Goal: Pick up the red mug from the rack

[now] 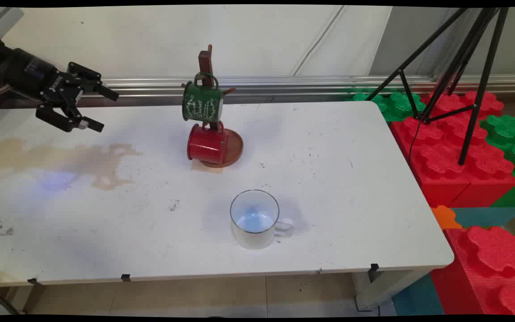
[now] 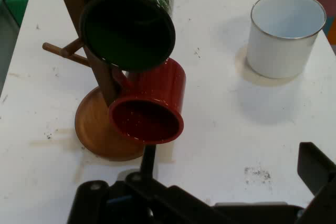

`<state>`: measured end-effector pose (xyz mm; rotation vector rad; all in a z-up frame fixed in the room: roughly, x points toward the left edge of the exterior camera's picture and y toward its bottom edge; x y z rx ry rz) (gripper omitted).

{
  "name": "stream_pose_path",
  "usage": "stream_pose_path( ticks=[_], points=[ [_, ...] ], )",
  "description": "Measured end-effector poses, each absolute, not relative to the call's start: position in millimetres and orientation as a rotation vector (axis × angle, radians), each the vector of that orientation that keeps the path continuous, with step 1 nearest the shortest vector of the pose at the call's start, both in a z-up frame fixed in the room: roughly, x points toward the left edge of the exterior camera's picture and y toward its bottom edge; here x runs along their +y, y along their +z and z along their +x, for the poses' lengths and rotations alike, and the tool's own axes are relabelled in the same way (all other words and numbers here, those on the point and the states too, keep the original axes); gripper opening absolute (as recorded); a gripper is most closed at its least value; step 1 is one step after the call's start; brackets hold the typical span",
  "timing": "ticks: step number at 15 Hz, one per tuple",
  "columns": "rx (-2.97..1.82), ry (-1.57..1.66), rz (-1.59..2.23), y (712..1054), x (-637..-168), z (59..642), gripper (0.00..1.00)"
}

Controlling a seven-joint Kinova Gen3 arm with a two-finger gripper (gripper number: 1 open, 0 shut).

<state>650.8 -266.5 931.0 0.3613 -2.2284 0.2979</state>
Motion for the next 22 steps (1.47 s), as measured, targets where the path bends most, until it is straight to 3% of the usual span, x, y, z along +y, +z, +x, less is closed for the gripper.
stream_pose_path(
  ticks=[22],
  points=[
    [-2.243, 0.280, 0.361, 905, -280, 635, 1.00]
  ],
)
